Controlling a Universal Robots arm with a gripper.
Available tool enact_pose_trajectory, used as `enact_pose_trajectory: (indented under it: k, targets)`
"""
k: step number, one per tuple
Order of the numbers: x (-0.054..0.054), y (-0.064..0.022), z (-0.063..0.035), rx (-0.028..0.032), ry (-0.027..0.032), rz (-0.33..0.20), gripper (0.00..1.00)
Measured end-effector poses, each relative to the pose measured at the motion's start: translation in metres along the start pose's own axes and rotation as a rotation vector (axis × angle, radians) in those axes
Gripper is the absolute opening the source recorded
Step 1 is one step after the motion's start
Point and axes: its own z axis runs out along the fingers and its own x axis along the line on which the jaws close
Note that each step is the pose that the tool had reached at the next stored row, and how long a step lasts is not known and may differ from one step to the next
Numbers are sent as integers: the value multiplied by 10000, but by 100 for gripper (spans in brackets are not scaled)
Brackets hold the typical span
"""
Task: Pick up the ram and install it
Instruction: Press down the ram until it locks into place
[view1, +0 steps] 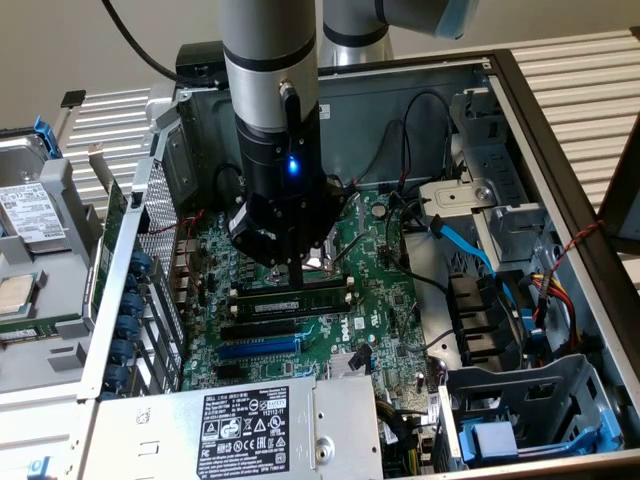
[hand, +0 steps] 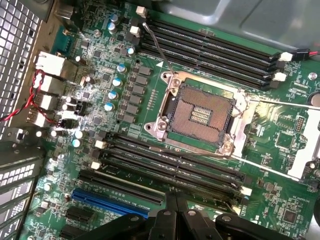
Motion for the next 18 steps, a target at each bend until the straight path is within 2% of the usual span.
enact_pose_trajectory:
  k: [4,6,14,18]
  targets:
    - [1,-4,-22,-27,97,205,11]
    - [2,-5,-25,-39,127,289,11]
    - [4,-6,-26,-40,137,323,11]
    - [62,-4,-27,-39,138,323,11]
